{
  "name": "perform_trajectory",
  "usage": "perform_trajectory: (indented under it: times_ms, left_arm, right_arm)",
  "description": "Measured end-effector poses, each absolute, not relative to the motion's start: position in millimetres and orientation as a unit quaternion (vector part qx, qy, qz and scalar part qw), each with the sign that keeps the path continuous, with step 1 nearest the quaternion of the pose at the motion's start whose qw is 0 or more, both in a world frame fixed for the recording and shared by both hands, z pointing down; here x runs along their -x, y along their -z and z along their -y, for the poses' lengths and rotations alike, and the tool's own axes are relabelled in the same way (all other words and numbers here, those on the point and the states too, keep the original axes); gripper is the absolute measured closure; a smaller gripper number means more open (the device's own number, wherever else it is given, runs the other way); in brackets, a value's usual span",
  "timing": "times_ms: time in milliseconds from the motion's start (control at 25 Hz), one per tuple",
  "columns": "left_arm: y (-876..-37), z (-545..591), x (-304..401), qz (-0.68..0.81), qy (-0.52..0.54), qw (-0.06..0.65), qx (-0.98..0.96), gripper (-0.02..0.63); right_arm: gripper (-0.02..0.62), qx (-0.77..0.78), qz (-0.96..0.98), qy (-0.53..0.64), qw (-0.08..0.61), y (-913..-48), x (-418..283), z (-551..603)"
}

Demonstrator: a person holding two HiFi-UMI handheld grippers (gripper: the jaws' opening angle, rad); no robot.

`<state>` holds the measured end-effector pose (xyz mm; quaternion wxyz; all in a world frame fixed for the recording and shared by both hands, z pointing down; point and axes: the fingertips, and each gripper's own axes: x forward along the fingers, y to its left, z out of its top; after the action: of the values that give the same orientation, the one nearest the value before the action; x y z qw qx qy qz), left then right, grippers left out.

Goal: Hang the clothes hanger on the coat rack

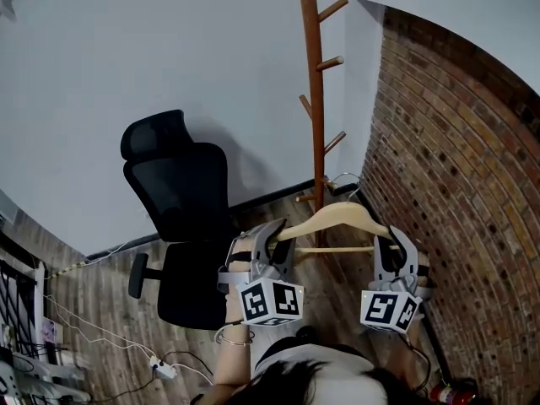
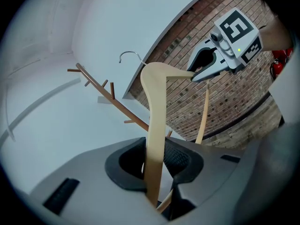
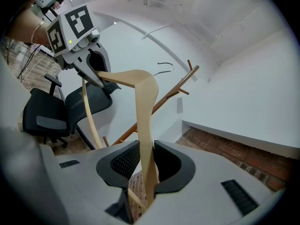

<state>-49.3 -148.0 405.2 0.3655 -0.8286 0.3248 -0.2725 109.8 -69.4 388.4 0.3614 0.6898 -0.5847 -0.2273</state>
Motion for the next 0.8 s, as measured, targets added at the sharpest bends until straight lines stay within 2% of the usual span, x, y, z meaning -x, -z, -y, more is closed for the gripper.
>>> perform_trajectory:
  times_ms: [800]
  left_arm:
    - [-384.3,200.3,26.0,-0.335,0.266,0.369,0.825,0.506]
  right_arm:
    - [0.485,-0.690,0.589,0.234,0.350,-366.9,-134.6,125.1]
